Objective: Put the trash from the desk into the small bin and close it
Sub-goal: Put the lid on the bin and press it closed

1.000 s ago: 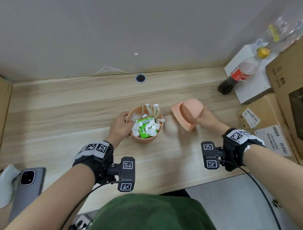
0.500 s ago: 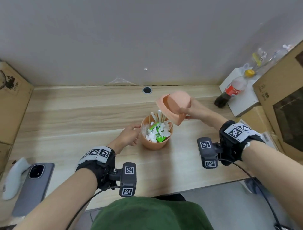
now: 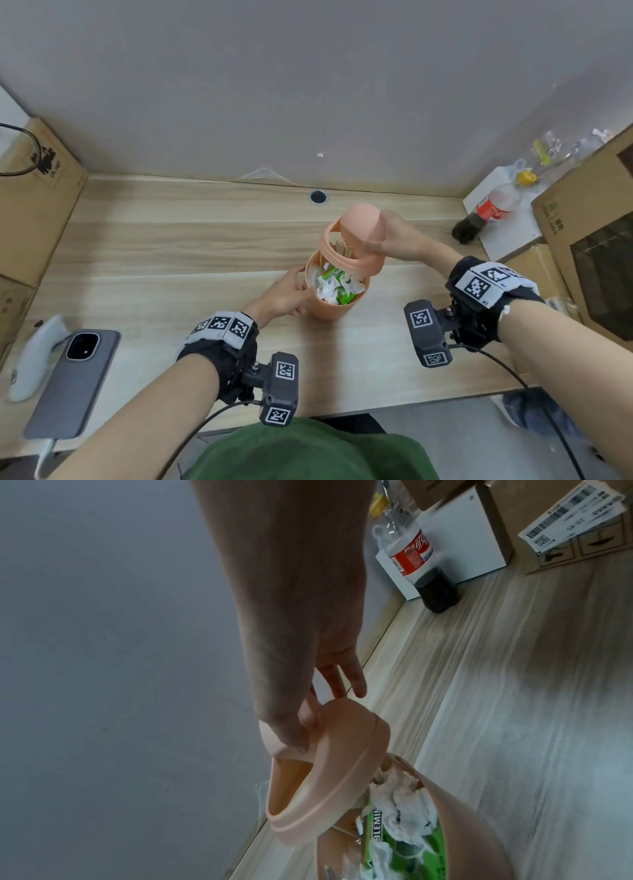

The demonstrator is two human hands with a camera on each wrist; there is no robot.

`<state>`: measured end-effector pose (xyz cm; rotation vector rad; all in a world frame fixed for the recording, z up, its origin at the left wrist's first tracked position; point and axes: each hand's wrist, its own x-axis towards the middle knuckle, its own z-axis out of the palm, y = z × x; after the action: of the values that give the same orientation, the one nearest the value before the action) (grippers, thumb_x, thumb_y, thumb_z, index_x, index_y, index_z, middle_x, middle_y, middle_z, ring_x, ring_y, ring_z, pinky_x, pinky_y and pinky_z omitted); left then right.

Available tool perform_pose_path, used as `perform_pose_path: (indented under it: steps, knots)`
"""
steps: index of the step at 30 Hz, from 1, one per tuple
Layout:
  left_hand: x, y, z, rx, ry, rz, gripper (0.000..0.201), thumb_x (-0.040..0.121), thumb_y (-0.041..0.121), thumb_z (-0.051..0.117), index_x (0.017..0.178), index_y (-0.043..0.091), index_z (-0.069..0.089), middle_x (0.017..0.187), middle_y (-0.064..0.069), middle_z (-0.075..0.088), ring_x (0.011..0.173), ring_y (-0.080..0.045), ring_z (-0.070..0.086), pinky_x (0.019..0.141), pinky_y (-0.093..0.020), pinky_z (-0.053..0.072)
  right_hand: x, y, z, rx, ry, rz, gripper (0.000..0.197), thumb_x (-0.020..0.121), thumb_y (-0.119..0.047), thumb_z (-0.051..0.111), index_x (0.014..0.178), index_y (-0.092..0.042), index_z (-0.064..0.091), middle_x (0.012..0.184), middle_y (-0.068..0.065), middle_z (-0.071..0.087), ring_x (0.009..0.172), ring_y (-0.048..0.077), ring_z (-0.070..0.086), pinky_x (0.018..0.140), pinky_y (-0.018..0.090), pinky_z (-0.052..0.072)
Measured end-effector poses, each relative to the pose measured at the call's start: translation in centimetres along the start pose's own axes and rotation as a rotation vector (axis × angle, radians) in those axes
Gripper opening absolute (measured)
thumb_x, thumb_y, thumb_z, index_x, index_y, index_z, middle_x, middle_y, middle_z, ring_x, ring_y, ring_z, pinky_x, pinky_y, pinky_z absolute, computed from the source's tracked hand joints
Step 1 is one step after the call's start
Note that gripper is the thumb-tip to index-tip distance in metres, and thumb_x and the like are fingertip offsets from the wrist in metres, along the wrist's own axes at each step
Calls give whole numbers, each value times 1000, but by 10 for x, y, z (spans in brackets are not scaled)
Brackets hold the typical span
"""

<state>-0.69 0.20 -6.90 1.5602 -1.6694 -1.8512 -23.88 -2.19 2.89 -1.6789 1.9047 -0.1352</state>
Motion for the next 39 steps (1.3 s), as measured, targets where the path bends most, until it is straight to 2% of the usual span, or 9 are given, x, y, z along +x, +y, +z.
perform_pose_path:
  steps: [3, 7, 11, 16, 22, 26, 30, 33, 39]
  knots:
    - [2, 3, -2, 9, 46, 16, 65, 92, 22, 63, 148, 19, 29, 88, 0, 58, 71, -12, 56, 64, -25, 46, -3, -4, -7, 18, 79, -29, 63, 82, -33, 68, 129, 0, 40, 126, 15, 46, 109, 28, 47, 83, 36, 44]
    - [0, 28, -10, -159, 214, 113, 51, 97, 36, 53, 144, 21, 39, 111, -1, 59, 86, -11, 57, 77, -28, 47, -9, -11, -22, 68, 183, -55, 57, 82, -46, 67, 115, -7, 42, 110, 5, 41, 98, 22, 44, 76, 31, 35]
    - [-11, 69, -17, -471, 113, 239, 72, 86, 51, 63, 146, 30, 30, 127, 1, 57, 106, -14, 65, 88, -34, 57, -12, -24, -25, 46, 208, -158, 53, 81, -48, 66, 109, -8, 44, 105, 3, 41, 95, 19, 41, 75, 30, 34]
    - [-12, 91, -19, -441, 121, 272, 75, 74, 23, 77, 140, 31, 42, 129, 7, 57, 109, -17, 64, 74, -31, 58, -15, -38, -24, 120, 216, -210, 52, 80, -45, 69, 98, -13, 34, 101, 2, 39, 87, 16, 38, 63, 22, 34]
    - [-12, 86, -18, -416, 99, 194, 78, 65, 10, 52, 136, 40, 41, 129, -3, 53, 101, -21, 56, 79, -36, 50, -17, -30, -14, 444, 142, -153, 79, 77, -36, 75, 136, -20, 25, 128, 1, 39, 108, 16, 57, 84, 31, 51]
    - [-17, 87, -14, -400, 97, 200, 80, 58, 9, 49, 130, 43, 44, 123, -2, 53, 92, -19, 50, 69, -30, 43, -20, -16, -1, 425, 34, -40, 76, 78, -44, 72, 141, -27, 32, 141, 0, 41, 130, 16, 43, 103, 34, 40]
    - [-19, 90, -13, -542, 45, 214, 81, 58, 2, 49, 133, 33, 46, 117, -5, 55, 90, -18, 51, 65, -26, 44, -28, -4, 5, 647, -192, 12, 74, 82, -54, 62, 144, -33, 29, 142, -10, 42, 128, 11, 44, 108, 40, 38]
    - [-21, 96, -11, -666, -10, 225, 81, 59, -3, 49, 135, 23, 47, 110, -8, 58, 87, -16, 56, 66, -24, 48, -31, 5, 10, 889, -296, -10, 69, 77, -57, 66, 137, -32, 41, 138, -2, 51, 125, 17, 52, 106, 47, 43]
    - [-16, 105, -9, -785, -56, 180, 69, 65, -2, 49, 132, 18, 49, 117, -12, 57, 96, -22, 55, 73, -28, 50, -29, 9, 7, 927, -217, 7, 59, 79, -45, 67, 129, -19, 49, 121, 7, 60, 106, 18, 62, 86, 36, 53]
